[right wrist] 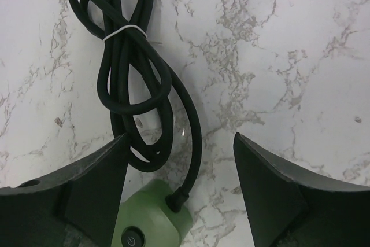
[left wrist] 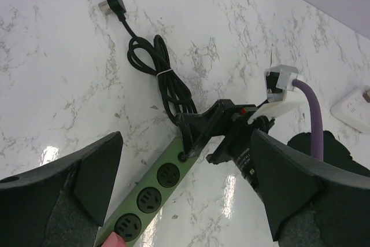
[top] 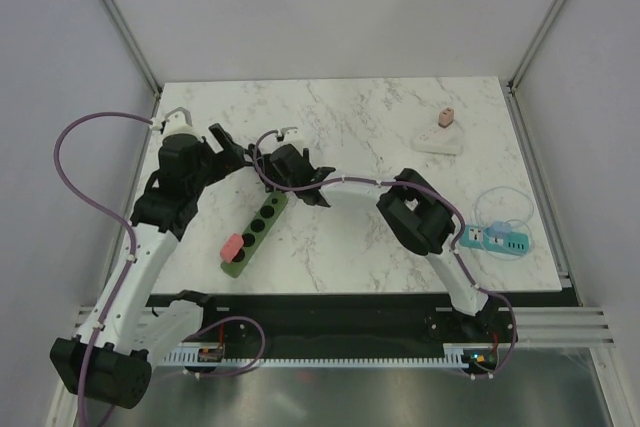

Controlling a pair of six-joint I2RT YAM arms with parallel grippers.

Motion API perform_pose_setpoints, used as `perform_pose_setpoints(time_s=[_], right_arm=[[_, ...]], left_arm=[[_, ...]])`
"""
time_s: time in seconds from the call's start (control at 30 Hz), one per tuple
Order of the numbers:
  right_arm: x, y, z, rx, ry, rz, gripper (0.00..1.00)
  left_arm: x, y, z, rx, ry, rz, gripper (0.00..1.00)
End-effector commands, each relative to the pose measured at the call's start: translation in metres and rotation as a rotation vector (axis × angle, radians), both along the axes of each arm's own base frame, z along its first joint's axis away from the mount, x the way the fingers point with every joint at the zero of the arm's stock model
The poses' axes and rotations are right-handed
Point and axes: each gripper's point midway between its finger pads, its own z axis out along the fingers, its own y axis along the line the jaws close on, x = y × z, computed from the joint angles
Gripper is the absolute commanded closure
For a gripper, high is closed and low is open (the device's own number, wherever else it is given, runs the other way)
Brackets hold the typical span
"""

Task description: Pull the plug off the socket

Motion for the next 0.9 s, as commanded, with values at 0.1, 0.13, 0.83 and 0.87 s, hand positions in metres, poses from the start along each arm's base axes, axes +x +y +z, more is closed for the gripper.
perform_pose_setpoints(time_s=[0.1, 0.13, 0.83, 0.87], right_arm=[[0.006, 0.024, -0.006, 0.05, 0.026, 0.052, 0.32], [0.007, 0.025, -0.007, 0.054, 0.032, 0.049, 0.36], [-0.002, -0.012, -0.053, 0.027, 0.162, 0.025, 0.57], [-0.001, -0.013, -0.054, 0.036, 0.171, 0.033, 0.66]], left_arm=[[0.006, -0.011, 0.002, -0.071, -0.018, -0.027, 0.01], [0.006, -0.013, 0.0, -0.076, -0.015, -0.031, 0.01], [0.009, -0.012, -0.001, -0.048, -0.014, -0.044, 0.04], [0.008, -0.011, 0.0, -0.045, -0.017, -0.042, 0.04]])
